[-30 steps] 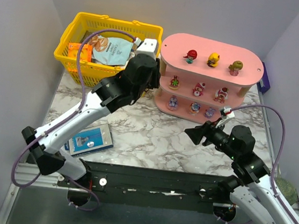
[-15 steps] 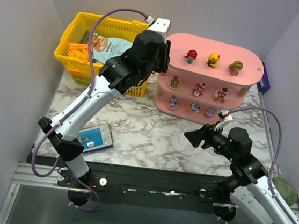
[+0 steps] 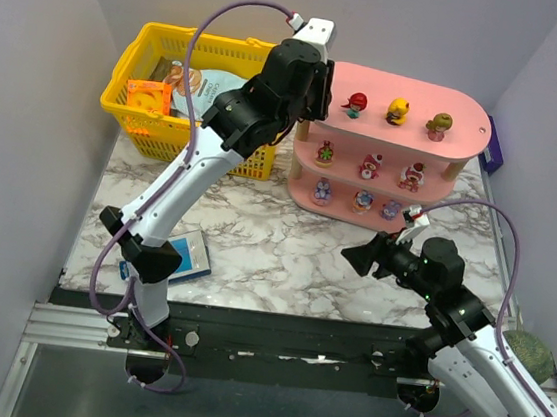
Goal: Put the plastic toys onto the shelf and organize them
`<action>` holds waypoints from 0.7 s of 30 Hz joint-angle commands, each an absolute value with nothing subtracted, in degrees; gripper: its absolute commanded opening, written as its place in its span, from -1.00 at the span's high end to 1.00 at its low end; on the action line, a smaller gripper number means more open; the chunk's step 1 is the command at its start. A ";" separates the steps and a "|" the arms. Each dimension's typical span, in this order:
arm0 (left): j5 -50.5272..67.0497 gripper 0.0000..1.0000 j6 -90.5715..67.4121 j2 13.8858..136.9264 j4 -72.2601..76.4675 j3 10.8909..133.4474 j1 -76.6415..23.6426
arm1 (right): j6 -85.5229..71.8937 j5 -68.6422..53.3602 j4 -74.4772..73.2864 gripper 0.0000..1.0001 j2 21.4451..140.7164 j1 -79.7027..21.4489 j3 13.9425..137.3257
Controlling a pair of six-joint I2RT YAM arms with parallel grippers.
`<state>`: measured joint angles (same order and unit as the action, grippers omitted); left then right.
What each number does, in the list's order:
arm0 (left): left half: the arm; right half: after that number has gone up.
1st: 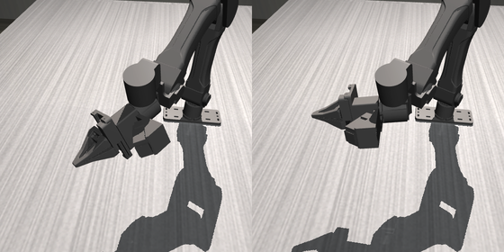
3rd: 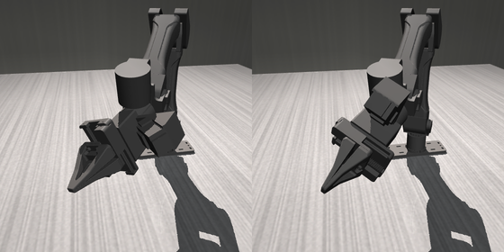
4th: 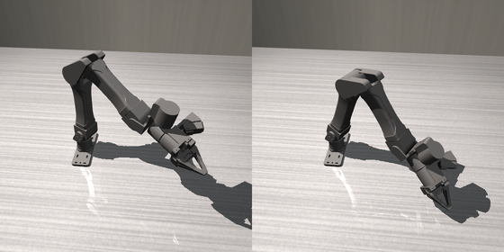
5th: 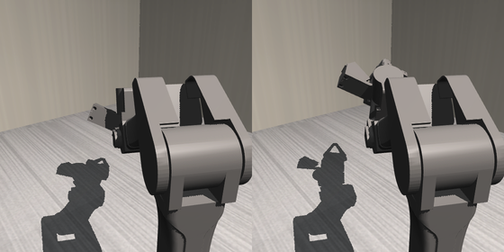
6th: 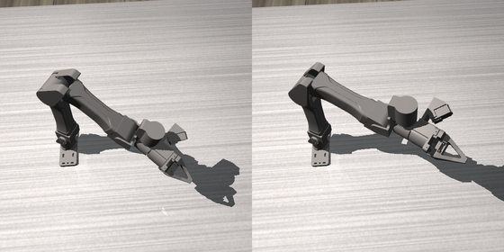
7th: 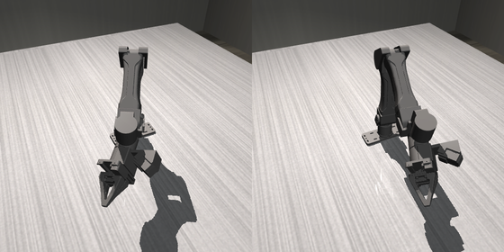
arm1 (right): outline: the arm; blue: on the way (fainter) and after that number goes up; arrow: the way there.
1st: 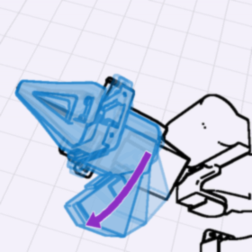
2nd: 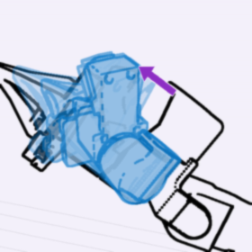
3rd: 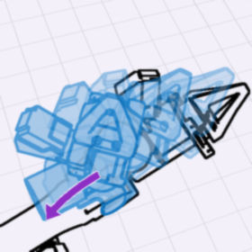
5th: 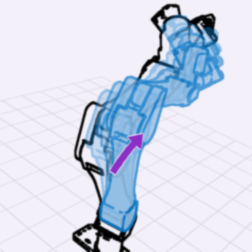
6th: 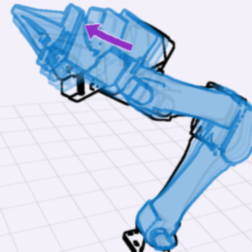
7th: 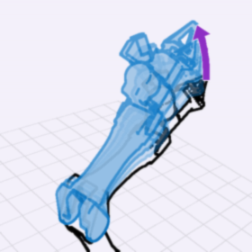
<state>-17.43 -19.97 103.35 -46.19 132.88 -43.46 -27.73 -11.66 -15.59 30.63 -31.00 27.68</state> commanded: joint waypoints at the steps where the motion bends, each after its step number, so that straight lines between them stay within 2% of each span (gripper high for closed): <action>1: -16.09 0.74 -21.18 106.26 -48.60 135.26 -42.28 | -28.04 -12.13 -14.33 -0.41 30.32 -30.67 26.81; 8: -15.73 0.72 -20.30 108.10 -48.78 136.75 -41.40 | -26.81 -11.52 -14.33 -0.41 30.67 -30.67 26.81; 21: -14.24 0.55 -20.13 110.74 -48.78 138.60 -40.34 | -25.93 -11.34 -14.33 -0.41 32.52 -30.67 27.33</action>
<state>-15.92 -20.91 108.60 -47.88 136.35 -40.60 -26.94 -11.62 -15.49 32.58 -31.00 27.66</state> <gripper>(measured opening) 0.433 0.707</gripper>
